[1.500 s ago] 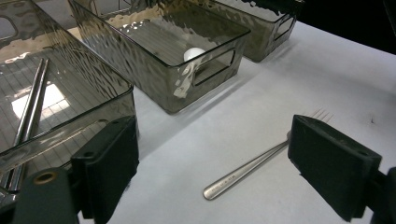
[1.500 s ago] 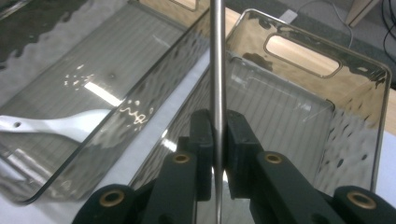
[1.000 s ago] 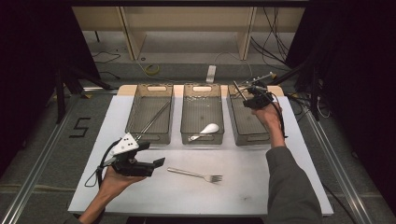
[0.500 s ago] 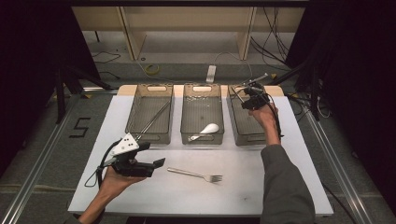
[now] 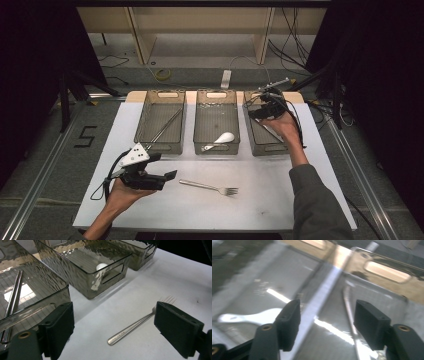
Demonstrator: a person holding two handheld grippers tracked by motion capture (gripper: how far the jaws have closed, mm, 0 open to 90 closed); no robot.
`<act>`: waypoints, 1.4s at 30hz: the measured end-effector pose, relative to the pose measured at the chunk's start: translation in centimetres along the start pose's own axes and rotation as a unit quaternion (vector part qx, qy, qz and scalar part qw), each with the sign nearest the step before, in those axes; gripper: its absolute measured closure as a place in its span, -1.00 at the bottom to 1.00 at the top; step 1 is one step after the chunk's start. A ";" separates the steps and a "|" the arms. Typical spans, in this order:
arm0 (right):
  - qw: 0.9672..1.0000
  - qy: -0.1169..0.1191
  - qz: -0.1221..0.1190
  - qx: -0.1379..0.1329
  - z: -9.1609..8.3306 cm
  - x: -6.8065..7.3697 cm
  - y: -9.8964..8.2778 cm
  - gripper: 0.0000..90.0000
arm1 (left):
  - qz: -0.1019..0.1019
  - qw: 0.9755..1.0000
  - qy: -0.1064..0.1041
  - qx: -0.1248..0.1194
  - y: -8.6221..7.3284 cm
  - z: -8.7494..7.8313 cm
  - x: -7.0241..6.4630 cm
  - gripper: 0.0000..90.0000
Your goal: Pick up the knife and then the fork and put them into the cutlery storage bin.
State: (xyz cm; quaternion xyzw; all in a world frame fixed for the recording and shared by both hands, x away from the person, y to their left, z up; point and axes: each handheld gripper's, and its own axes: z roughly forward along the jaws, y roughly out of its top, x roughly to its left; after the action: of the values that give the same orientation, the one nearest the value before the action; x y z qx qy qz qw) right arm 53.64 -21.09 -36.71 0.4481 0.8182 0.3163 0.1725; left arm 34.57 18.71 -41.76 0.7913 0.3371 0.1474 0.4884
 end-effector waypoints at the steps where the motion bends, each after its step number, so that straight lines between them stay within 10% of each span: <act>1: 1.000 0.012 -0.005 -0.005 -0.4 0.6 -0.1 -0.20 | 0.001 1.000 0.000 -0.001 0.0 0.0 0.0 -0.65; 2: 0.999 0.046 -0.018 -0.012 -1.1 1.7 -0.4 -0.23 | 0.002 1.000 0.001 -0.002 0.0 0.0 -0.1 -0.65; 15: 0.984 0.146 -0.096 -0.030 -3.7 10.5 -4.0 -0.36 | -0.005 1.000 0.004 -0.006 0.0 0.0 0.1 -0.65; 42: 0.970 0.164 -0.166 0.067 -0.3 15.8 -8.0 -0.27 | 0.002 1.000 0.005 -0.003 0.0 0.0 0.0 -0.65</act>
State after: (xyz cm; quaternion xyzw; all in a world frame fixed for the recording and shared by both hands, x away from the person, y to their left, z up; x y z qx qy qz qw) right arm 39.94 -11.04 -41.88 0.2590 0.9175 0.2966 0.0556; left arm 34.55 18.71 -41.77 0.7900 0.3372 0.1536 0.4884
